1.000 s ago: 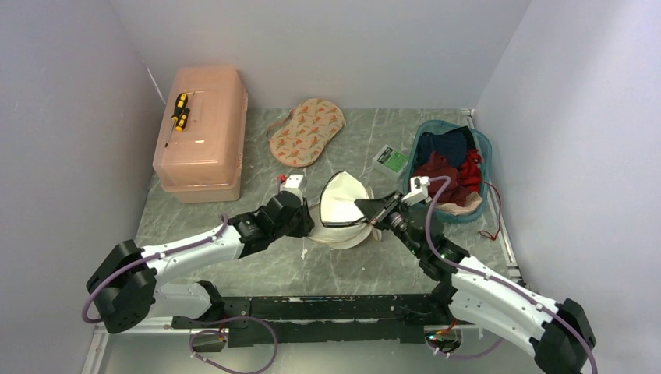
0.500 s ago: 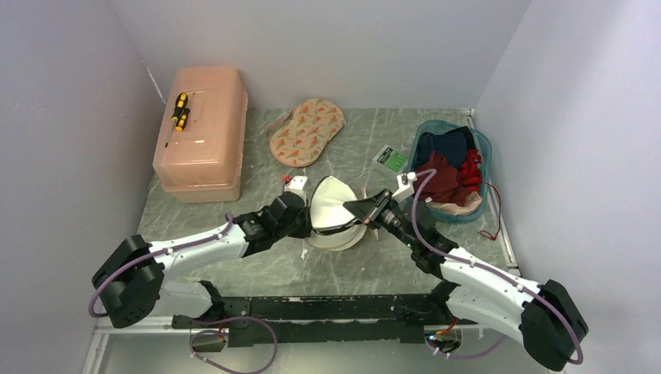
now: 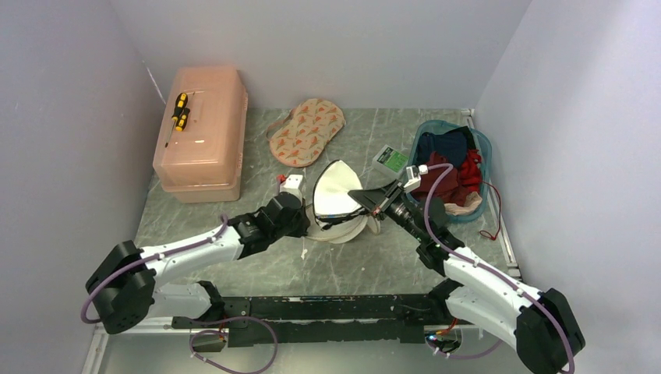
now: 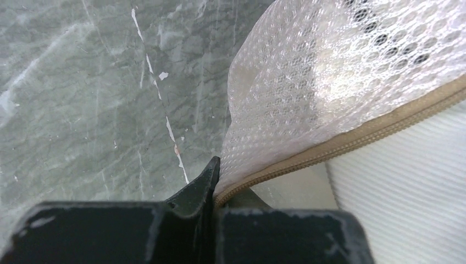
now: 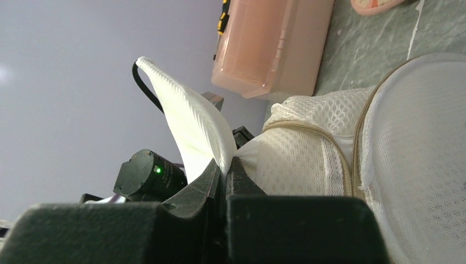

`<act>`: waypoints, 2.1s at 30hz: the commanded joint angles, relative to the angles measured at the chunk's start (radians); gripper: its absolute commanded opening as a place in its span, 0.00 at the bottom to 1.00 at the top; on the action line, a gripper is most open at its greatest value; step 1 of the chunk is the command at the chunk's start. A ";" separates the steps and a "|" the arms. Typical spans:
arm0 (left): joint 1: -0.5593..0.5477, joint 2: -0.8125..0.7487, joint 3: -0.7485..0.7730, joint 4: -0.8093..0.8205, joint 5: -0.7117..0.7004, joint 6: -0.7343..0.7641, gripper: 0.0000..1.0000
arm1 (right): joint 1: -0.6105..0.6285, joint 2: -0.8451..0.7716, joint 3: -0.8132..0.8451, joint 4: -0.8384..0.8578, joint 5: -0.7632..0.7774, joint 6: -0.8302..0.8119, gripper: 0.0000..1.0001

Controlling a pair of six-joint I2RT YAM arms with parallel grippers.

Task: Unzip the laundry bag and remove the bra
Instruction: Pick up the bra from the laundry bag.

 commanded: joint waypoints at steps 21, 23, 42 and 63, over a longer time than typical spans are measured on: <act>-0.004 -0.469 0.076 -0.250 -0.039 -0.334 0.93 | -0.072 -0.067 -0.047 0.073 0.009 -0.078 0.00; -0.004 -0.508 0.082 -0.252 -0.049 -0.351 0.94 | -0.072 -0.065 -0.054 0.081 0.020 -0.077 0.00; -0.004 -0.483 0.165 -0.517 -0.253 -0.199 0.94 | -0.073 -0.023 -0.050 0.126 0.009 -0.089 0.00; 0.210 -0.394 -0.064 0.385 0.464 -0.300 0.94 | -0.127 -0.014 -0.124 0.421 -0.170 0.093 0.00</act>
